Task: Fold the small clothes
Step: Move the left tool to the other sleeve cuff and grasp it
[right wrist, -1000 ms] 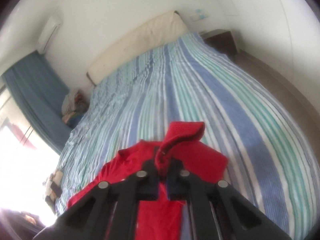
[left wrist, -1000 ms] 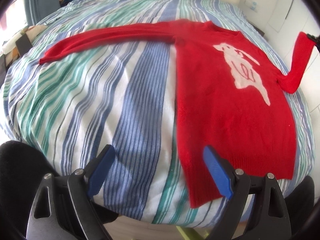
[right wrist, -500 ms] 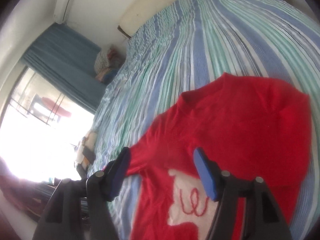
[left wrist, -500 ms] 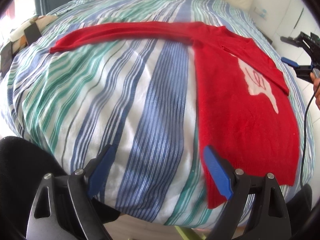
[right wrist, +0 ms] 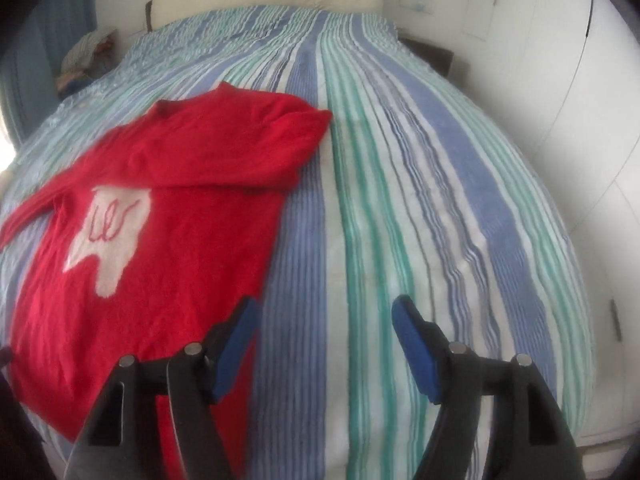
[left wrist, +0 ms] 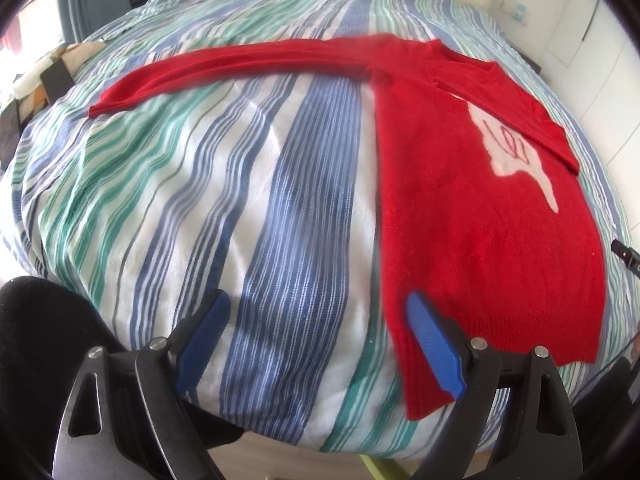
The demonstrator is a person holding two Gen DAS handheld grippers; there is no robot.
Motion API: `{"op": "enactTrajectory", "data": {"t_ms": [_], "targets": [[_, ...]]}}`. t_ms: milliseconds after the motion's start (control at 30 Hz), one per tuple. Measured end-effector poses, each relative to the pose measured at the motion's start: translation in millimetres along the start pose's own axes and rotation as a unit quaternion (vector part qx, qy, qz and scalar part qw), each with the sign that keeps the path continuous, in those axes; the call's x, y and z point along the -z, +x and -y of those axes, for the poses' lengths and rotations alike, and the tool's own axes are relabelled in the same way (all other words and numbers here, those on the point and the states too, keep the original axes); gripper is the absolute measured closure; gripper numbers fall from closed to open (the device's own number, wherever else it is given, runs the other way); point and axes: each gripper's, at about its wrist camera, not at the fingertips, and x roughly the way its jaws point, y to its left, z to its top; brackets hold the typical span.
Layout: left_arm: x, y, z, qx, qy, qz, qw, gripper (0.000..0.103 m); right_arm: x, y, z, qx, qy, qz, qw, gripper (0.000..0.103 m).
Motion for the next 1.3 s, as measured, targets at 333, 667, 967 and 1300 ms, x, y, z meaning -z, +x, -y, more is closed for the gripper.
{"op": "enactTrajectory", "data": {"t_ms": [333,667,967,1300], "targets": [[4,3,5,-0.028,0.008,0.002,0.9996,0.010,61,6,3,0.051,0.019,0.011,0.998,0.034],[4,7,5,-0.036,0.009,-0.003,0.9993,0.006,71,6,3,0.052,0.023,0.008,0.998,0.034],[3,11,0,-0.031,-0.004,-0.012,0.9994,0.002,71,7,-2,0.063,0.012,0.006,0.998,0.034],[5,16,-1,-0.031,-0.010,-0.025,0.9991,0.000,72,8,-4,0.068,0.006,0.005,0.998,0.034]]}}
